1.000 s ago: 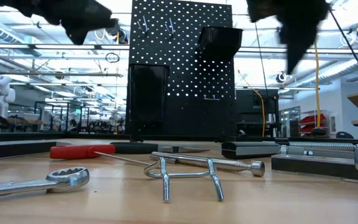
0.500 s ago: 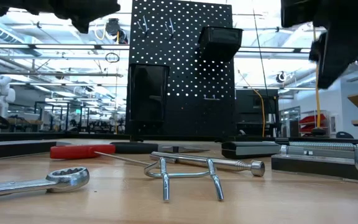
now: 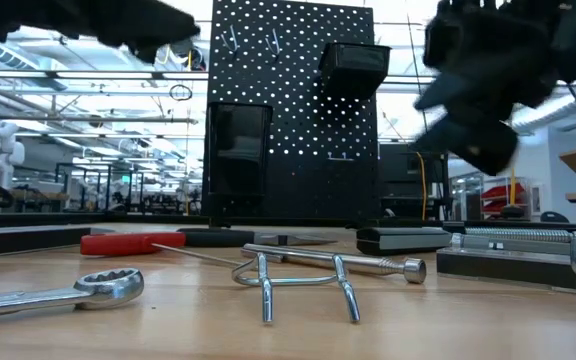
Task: Hang tools onto peg board
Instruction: Put the right binder clip into the right black bin on the pegboard
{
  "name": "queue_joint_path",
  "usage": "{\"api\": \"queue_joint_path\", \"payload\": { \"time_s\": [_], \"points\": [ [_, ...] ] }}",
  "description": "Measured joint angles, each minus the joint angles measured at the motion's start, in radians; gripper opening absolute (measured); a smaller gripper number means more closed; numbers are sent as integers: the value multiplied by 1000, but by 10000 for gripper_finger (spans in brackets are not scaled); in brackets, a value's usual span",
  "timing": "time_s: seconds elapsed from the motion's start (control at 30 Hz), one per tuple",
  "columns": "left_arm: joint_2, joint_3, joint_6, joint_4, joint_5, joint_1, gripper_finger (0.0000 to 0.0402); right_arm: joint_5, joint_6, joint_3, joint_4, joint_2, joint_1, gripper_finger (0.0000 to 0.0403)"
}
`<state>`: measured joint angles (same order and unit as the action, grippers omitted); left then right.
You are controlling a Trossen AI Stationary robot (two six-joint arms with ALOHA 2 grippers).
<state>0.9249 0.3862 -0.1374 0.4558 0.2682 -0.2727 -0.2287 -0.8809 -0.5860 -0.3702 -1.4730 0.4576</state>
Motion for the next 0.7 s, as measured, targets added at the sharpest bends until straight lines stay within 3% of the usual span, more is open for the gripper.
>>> {"api": "queue_joint_path", "payload": {
  "time_s": [0.13, 0.2, 0.3, 0.53, 0.7],
  "points": [
    [-44, 0, 0, 37, -41, 2, 121, 23, 79, -7, -272, -65, 2, 167],
    [-79, 0, 19, 24, -42, -3, 121, 68, 108, -35, -286, -80, 2, 167],
    [-130, 0, 22, -14, -42, -12, 121, 174, 134, -107, -184, -87, 0, 167],
    [-207, 0, -57, -33, -8, -7, 121, 105, 230, -309, 241, -88, 31, 167],
    [-197, 0, -83, -84, 99, 14, 121, 99, 316, -373, 487, -88, 66, 167]
  ]
}}
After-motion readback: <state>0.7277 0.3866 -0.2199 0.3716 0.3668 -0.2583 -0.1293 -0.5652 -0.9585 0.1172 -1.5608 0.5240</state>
